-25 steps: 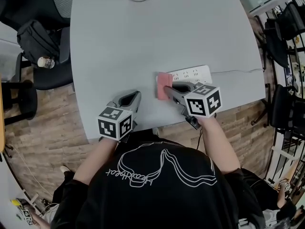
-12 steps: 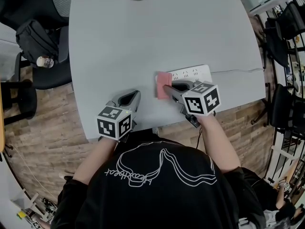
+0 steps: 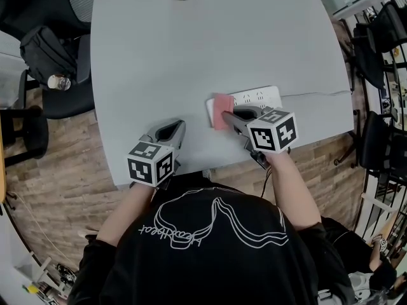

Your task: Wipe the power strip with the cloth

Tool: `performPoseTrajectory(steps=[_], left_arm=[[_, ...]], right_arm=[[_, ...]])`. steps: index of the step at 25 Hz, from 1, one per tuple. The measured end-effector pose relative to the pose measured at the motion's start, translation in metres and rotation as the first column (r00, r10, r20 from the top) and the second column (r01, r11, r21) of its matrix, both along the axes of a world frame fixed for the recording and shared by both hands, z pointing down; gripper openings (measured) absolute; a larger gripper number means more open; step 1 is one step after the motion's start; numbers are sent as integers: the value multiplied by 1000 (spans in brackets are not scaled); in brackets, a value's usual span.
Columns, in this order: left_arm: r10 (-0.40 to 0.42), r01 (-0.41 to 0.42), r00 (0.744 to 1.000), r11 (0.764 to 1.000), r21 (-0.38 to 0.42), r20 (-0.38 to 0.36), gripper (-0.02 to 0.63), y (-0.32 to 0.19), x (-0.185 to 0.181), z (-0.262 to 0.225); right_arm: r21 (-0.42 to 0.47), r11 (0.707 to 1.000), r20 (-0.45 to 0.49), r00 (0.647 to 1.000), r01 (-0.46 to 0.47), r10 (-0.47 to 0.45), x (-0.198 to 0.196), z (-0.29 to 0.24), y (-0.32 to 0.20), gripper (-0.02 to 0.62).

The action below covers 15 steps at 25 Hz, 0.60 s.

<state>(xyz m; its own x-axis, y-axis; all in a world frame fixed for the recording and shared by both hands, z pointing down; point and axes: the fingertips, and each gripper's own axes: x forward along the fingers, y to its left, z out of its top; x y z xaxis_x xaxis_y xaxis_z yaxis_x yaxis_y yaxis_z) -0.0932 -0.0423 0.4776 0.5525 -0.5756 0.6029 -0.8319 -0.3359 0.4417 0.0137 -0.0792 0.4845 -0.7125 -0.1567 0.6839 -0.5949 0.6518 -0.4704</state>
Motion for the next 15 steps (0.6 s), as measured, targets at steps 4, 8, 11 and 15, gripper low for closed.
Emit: performPoseTrajectory(steps=[4,8,11,15], left_arm=[[6,-6,1000,1000,2,-1,15,-1,2,-1],[18,-18,1000,1000,5,-2,15,-2,6,-2],[29,-29,1000,1000,7,-2,15,-4,9,-4],[41,-41,999,999,8,0,15,-5,12,-4]], right_arm=[[10,1000,-17,1000,-22,22,10,0,-3,38],[21,998,-36,998,-51,52,24,0,-8,38],[20,997,-43,996,-76,77,35,0,-12,38],[27,995,-63,993,-96,97,49,1,-16,38]])
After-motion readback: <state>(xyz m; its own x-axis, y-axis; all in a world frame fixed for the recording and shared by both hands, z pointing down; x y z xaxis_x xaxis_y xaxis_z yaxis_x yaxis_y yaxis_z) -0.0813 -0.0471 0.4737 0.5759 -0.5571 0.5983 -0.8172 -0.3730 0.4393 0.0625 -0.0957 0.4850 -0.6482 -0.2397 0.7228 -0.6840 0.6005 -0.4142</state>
